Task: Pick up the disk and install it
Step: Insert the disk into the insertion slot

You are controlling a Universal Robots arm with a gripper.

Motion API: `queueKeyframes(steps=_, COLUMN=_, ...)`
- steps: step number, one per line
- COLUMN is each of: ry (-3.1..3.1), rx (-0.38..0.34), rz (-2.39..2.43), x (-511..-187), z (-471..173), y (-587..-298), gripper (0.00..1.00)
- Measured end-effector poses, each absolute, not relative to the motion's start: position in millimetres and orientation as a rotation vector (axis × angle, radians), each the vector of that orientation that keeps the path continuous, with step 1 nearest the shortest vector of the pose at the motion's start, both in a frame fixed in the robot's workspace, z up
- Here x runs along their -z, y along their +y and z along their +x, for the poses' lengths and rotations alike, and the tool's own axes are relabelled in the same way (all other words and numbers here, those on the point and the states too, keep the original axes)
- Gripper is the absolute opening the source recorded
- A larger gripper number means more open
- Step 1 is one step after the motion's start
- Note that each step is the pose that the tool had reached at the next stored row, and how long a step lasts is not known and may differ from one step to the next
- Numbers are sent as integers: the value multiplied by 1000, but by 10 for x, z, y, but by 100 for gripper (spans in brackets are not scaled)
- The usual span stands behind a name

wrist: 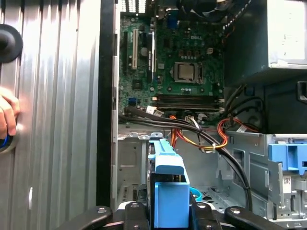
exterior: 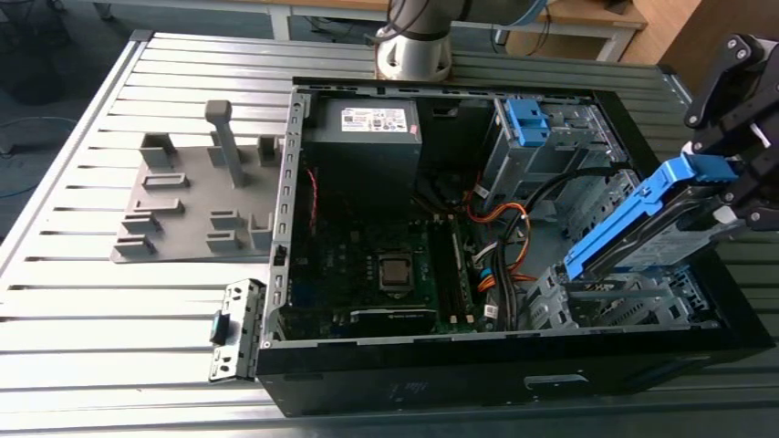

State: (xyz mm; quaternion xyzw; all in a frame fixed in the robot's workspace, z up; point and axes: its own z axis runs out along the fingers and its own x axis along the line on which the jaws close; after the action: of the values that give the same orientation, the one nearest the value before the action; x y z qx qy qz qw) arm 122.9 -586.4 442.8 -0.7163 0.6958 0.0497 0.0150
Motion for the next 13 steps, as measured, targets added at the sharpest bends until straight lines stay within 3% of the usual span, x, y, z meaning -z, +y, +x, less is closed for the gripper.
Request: queueKeyframes(steps=13, ry=2177, rx=-160, rz=-2211, x=-4339, z=1248, y=-5881, gripper=36)
